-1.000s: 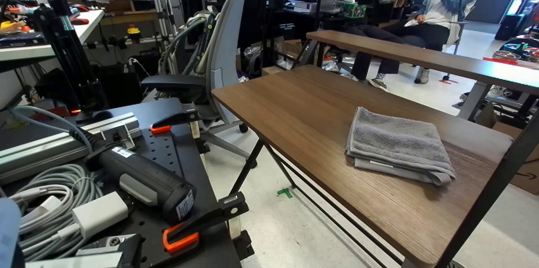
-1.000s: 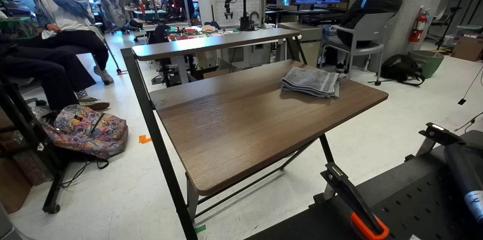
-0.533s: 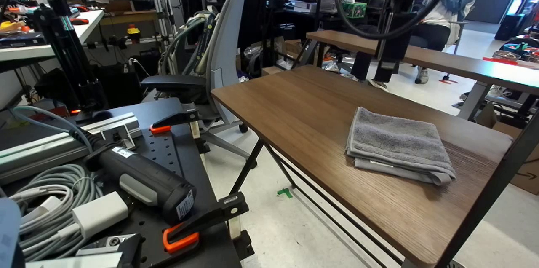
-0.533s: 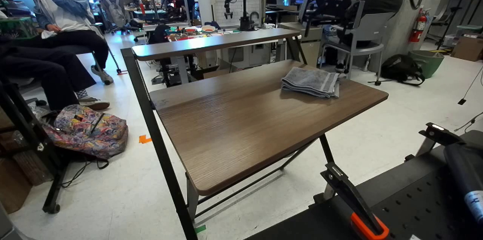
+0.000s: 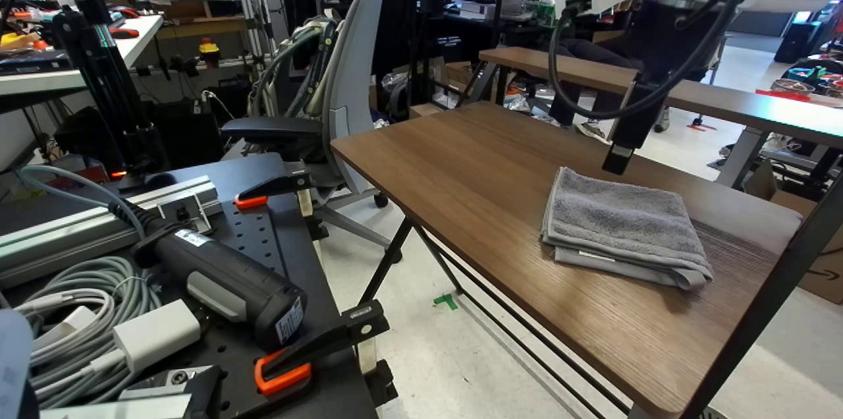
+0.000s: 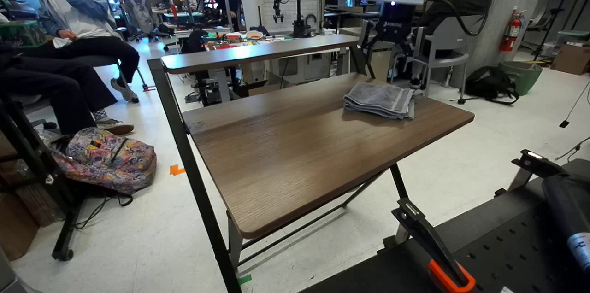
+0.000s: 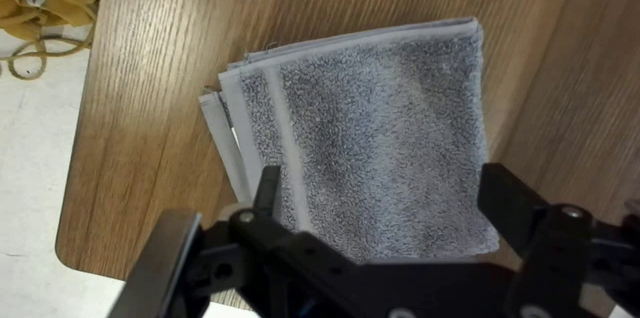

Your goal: Move the grey towel to the left

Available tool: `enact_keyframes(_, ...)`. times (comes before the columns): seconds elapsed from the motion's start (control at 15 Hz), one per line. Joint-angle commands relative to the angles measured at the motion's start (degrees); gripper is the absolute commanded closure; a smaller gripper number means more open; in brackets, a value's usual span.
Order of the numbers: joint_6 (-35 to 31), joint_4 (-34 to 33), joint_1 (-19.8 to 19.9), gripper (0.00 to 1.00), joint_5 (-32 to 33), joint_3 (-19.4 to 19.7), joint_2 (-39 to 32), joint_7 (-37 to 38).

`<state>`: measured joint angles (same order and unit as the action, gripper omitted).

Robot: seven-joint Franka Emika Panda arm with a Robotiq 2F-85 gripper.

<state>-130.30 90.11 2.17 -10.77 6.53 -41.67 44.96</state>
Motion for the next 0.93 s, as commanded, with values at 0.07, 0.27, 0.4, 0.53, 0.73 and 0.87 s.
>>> enact_keyframes(0.07, 3.8, -11.1, 0.3, 0.00, -0.4, 1.8, -8.4, 5.9)
enact_keyframes(0.27, 4.1, -15.6, -0.1, 0.00, 0.4, 2.4, -12.6, 9.2)
enact_keyframes(0.4, 5.1, -18.7, -0.3, 0.00, 0.8, 2.4, -15.1, 11.1)
enact_keyframes(0.53, 6.7, -21.6, -0.6, 0.00, 1.2, 2.4, -17.3, 12.7)
enact_keyframes(0.73, 8.4, -25.3, -1.6, 0.00, 2.1, 2.5, -20.2, 14.9)
enact_keyframes(0.87, 9.3, -27.3, -2.5, 0.00, 3.0, 2.7, -21.8, 16.2)
